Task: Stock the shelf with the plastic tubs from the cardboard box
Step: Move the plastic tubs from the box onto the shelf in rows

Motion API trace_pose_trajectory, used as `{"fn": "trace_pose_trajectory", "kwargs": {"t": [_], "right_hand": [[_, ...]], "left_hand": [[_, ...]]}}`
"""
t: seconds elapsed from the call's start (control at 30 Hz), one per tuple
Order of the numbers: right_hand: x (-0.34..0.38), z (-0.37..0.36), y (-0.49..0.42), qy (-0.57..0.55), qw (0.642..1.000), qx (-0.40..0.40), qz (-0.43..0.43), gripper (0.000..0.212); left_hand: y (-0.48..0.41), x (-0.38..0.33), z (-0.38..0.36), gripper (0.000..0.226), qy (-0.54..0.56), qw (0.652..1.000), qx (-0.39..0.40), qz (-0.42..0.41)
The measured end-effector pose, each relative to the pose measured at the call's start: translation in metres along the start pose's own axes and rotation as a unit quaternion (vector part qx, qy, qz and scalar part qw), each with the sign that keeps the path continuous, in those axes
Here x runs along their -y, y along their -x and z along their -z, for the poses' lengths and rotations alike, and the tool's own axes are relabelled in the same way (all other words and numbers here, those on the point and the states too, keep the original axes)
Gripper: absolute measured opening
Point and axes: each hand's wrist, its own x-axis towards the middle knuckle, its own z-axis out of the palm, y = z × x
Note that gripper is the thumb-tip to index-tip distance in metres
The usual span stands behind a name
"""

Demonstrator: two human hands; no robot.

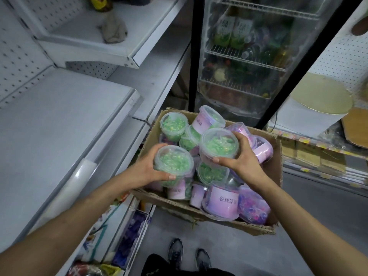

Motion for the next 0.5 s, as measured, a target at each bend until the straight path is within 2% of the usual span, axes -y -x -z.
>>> {"fn": "trace_pose_trajectory", "kwargs": {"t": [0.1,0.23,0.5], "right_hand": [[0.007,0.0,0.001,0.019,0.999,0.031,0.034,0.098],[0.019,0.0,0.001,0.028,0.994,0.08,0.075,0.106],[0.069,-0.035,0.002,0.01,0.97,0.2,0.14,0.099]], "left_hand": [[0.018,-0.008,0.001,0.102,-0.006,0.996,-0.084,-0.013],[0.049,-0.023,-0.007,0.101,0.025,0.988,-0.152,-0.013],[0.133,-0.049,-0.023,0.092,0.114,0.942,-0.315,0.019]]}}
